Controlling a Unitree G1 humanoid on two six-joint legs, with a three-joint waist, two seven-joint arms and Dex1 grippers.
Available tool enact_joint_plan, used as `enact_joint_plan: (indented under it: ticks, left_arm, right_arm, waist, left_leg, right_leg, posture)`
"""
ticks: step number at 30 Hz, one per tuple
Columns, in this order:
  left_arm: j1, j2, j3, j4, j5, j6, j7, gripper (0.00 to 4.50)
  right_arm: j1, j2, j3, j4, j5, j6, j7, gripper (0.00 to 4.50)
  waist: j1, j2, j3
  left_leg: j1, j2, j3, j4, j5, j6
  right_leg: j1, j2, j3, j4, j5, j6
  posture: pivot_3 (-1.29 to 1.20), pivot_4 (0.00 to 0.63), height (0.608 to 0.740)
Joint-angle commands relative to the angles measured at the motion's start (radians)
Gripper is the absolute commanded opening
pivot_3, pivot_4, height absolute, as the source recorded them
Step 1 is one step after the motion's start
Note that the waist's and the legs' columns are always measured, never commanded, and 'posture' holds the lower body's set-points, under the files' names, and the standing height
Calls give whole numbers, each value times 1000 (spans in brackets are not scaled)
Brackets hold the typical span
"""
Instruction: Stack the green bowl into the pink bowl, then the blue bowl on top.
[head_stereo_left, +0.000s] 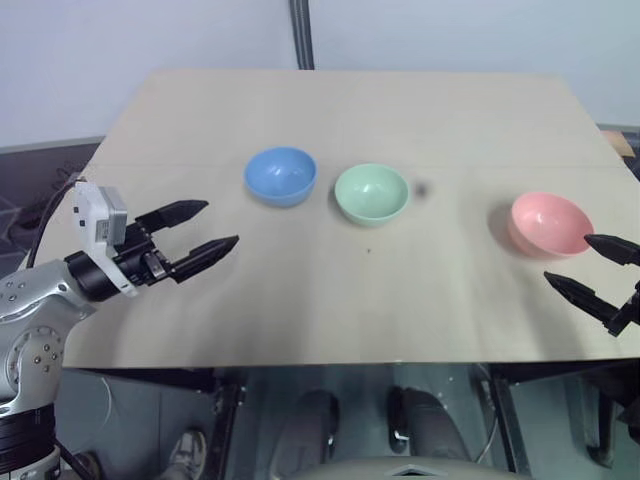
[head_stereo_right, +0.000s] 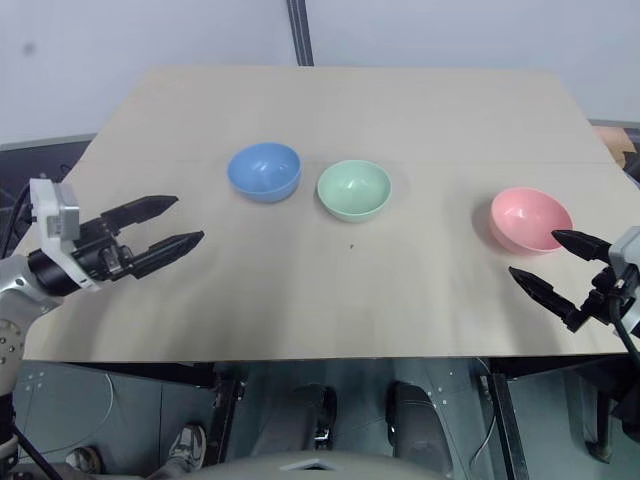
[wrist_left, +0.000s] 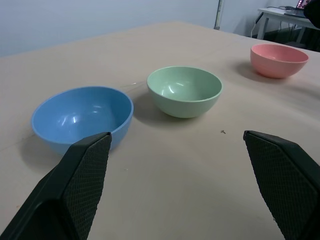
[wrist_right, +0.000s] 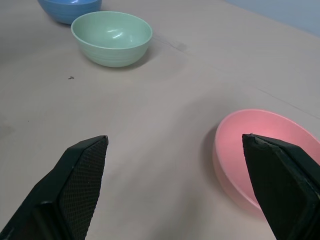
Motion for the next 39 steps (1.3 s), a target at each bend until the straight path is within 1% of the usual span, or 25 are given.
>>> enact_joint_plan:
  ticks: [1, 6, 13, 20, 23, 27, 30, 32, 34, 35, 37, 39]
  left_arm:
    - [-3, 20, 37, -13, -27, -3, -29, 4474]
    - [-3, 4, 35, -15, -52, -18, -83, 4474]
    - [-13, -2, 13, -18, -45, -36, -123, 4474]
    - [-34, -14, -11, -28, -54, -44, -137, 4474]
    - [-49, -20, -28, -44, -66, -46, -148, 4474]
    - [-70, -23, -48, -70, -91, -43, -180, 4474]
    - [-82, -21, -63, -80, -110, -42, -210, 4474]
    - [-87, -18, -88, -99, -106, -50, -238, 4474]
    - [-87, -7, -113, -124, -93, -62, -275, 4500]
    - [-85, -2, -120, -130, -90, -67, -294, 4500]
    - [-88, 2, -118, -132, -104, -60, -306, 4500]
    - [-91, 5, -113, -134, -117, -50, -312, 4500]
  right_arm:
    - [-12, 2, -17, -30, 6, 0, -17, 4500]
    - [-17, 1, 0, -30, -6, -1, -28, 4500]
    - [-38, 1, 36, -29, -23, -9, -47, 4500]
    - [-98, 5, 120, -10, -73, -28, -64, 4500]
    - [-153, 11, 182, 10, -104, -26, -87, 4500]
    - [-236, 9, 282, 70, -186, -15, -140, 4500]
    - [-328, 8, 363, 170, -270, -2, -197, 4500]
    - [-411, 2, 453, 285, -356, -19, -214, 4500]
    - [-491, -1, 525, 395, -413, -36, -201, 3973]
    - [-517, -6, 548, 427, -429, -42, -187, 3709]
    - [-561, -11, 574, 471, -450, -47, -170, 2832]
    - [-584, -18, 592, 501, -468, -51, -153, 1860]
  waist:
    - [0, 0, 0]
    - [0, 0, 0]
    - [0, 0, 0]
    - [0, 0, 0]
    - [-1, 0, 0]
    - [-1, 0, 0]
    - [-1, 0, 0]
    - [-2, 0, 0]
    - [-3, 0, 0]
    - [-3, 0, 0]
    - [-3, 0, 0]
    - [-1, 1, 0]
  left_leg:
    - [0, 0, 0, 0, 0, 0]
    - [0, 0, 0, 0, 0, 0]
    - [0, 0, 0, 0, 0, 0]
    - [0, 0, 0, 0, 0, 0]
    - [0, 0, 0, 0, 0, 0]
    - [1, 0, 1, 0, 0, 0]
    - [1, 0, 2, 0, 0, 0]
    - [1, -1, 3, 0, 0, 0]
    - [1, -1, 3, 0, 0, 0]
    - [2, -1, 4, 0, 0, 0]
    - [1, -1, 5, 0, 0, 0]
    - [1, -1, 5, 0, 0, 0]
  right_leg:
    - [0, 0, 0, 0, 0, 0]
    - [0, 0, 0, 0, 0, 0]
    - [0, 1, 0, 0, 0, 0]
    - [0, 1, 0, 0, 0, 0]
    - [0, 2, 0, 0, 0, 0]
    - [0, 2, 0, 0, 0, 0]
    - [0, 2, 0, 1, 0, 0]
    - [0, 3, 0, 1, 0, 0]
    - [-1, 3, 0, 1, 1, -1]
    - [-1, 3, 1, 1, 2, -4]
    - [-2, 3, 2, 2, 3, -4]
    - [-2, 4, 2, 2, 3, -4]
  posture:
    - [0, 150, 740]
    - [0, 150, 740]
    - [0, 150, 740]
    - [0, 150, 740]
    - [0, 150, 740]
    - [0, 150, 740]
    - [0, 150, 740]
    - [0, 150, 740]
    - [0, 150, 740]
    - [0, 150, 740]
    - [0, 150, 740]
    - [0, 150, 740]
